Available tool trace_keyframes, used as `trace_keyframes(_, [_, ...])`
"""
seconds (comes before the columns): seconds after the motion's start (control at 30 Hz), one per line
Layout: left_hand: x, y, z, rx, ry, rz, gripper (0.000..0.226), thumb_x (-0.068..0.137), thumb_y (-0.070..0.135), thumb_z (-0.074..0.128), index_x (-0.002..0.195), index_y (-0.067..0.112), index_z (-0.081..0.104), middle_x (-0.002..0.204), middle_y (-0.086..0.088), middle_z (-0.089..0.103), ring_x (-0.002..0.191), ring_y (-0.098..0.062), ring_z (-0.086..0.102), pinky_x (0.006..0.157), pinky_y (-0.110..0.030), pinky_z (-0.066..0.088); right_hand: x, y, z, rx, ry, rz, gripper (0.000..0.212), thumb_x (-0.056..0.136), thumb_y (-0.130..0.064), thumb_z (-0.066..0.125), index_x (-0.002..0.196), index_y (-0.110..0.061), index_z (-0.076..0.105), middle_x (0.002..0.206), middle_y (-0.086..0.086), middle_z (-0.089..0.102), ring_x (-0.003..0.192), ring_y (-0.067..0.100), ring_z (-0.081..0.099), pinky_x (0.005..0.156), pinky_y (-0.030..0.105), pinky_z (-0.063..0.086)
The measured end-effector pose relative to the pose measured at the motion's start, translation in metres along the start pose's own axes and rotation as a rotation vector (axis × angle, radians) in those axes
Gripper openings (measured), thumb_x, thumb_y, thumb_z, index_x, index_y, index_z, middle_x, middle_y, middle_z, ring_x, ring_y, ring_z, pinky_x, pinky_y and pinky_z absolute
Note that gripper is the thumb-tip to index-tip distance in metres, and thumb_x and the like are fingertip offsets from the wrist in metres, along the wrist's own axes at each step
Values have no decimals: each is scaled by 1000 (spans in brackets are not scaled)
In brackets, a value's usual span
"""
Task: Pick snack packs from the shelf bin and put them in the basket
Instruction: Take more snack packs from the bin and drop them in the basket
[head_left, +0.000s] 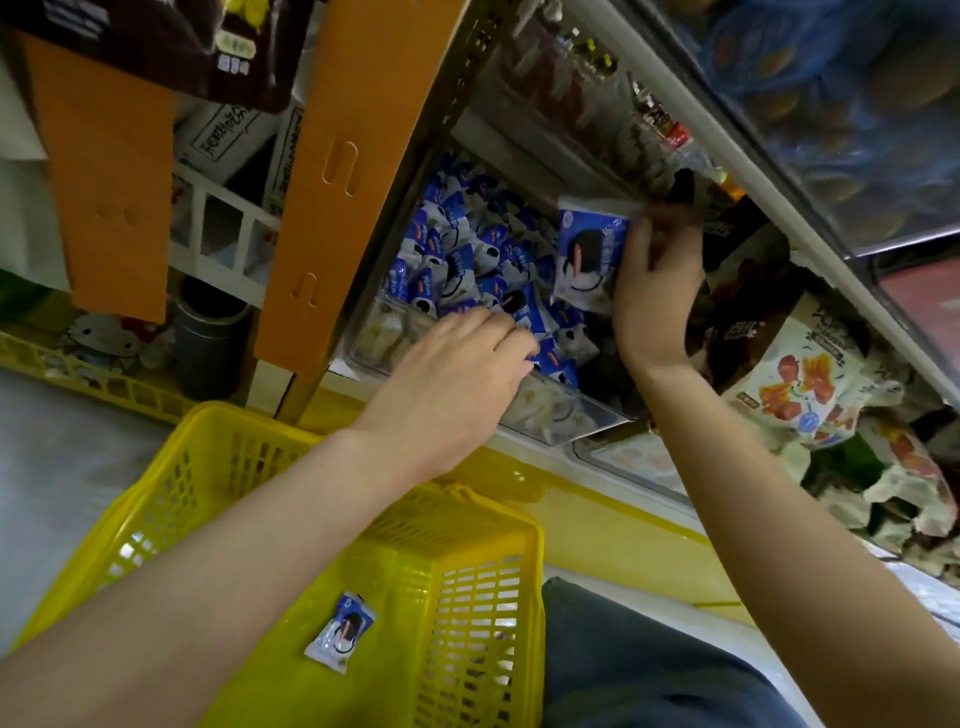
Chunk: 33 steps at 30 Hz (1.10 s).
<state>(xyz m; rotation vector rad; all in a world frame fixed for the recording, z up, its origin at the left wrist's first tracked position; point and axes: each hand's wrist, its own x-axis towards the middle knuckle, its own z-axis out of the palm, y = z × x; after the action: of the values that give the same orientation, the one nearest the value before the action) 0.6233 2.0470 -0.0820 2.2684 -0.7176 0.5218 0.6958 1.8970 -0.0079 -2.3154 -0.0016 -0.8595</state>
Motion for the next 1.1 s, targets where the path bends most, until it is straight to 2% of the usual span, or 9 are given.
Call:
trace_keyframes(0.1, [-14, 12, -2, -273, 116, -57, 25, 96, 18, 35, 106, 9, 56, 98, -2, 57, 93, -15, 49, 83, -26, 37, -31, -13, -25, 86, 10, -65, 4, 96, -12, 45, 94, -11, 47, 74, -14, 48, 63, -13, 50, 59, 6, 39])
trace_keyframes(0.2, [-26, 24, -2, -597, 175, -259, 16, 94, 26, 39, 102, 15, 48, 92, 3, 51, 85, -9, 49, 76, -21, 42, -60, -22, -43, 135, -28, -79, 17, 95, -13, 45, 85, -26, 43, 72, -14, 48, 64, -8, 49, 57, 10, 39])
trace_keyframes(0.33, [-34, 39, 3, -1071, 62, -522, 20, 90, 43, 42, 98, 25, 47, 97, 4, 58, 86, -8, 59, 75, -20, 49, -100, -22, -52, 227, -199, -12, 18, 95, -10, 47, 84, -24, 45, 66, -12, 50, 57, -3, 49, 51, 12, 40])
trace_keyframes(0.4, [-38, 43, 9, -1215, 21, -628, 13, 90, 32, 47, 93, 21, 51, 86, 5, 63, 77, -4, 62, 67, -22, 52, -118, -16, -53, 273, -277, 75, 16, 95, -11, 47, 84, -23, 47, 61, -12, 54, 54, -3, 51, 48, 10, 40])
trace_keyframes(0.53, [-47, 41, 19, -1111, -30, -678, 8, 93, 14, 50, 87, 9, 51, 79, -5, 63, 74, -13, 60, 68, -39, 51, -140, -4, -54, 376, -481, 348, 14, 95, -20, 47, 83, -22, 54, 65, -10, 61, 61, 3, 58, 50, 17, 48])
trace_keyframes(0.7, [-55, 37, 22, -1121, -75, -687, 21, 92, 16, 51, 72, 13, 47, 62, 8, 55, 64, -6, 52, 60, -26, 46, -147, 7, -56, 428, -607, 409, 13, 86, -16, 61, 76, -23, 62, 66, -9, 67, 64, 2, 64, 53, 17, 51])
trace_keyframes(0.9, [-54, 37, 23, -1254, -157, -834, 24, 94, 22, 49, 70, 19, 51, 72, -1, 61, 63, -5, 60, 52, -16, 47, -154, 11, -57, 155, -537, 111, 19, 86, -21, 64, 75, -36, 59, 73, -21, 64, 70, -3, 60, 61, 19, 49])
trace_keyframes(1.0, [-56, 36, 26, -1309, -299, -873, 8, 89, 21, 57, 95, 15, 55, 87, -3, 66, 75, -9, 63, 63, -22, 50, -155, 13, -55, 215, -392, 300, 15, 90, -18, 58, 79, -27, 58, 76, -7, 66, 75, 14, 66, 66, 30, 54])
trace_keyframes(1.1, [-59, 38, 29, -1290, -302, -855, 28, 83, 7, 64, 108, 7, 54, 100, -11, 67, 79, -13, 65, 63, -20, 54, -156, 16, -55, 388, -306, 603, 12, 94, -16, 51, 82, -14, 54, 77, 4, 67, 70, 13, 68, 57, 26, 56])
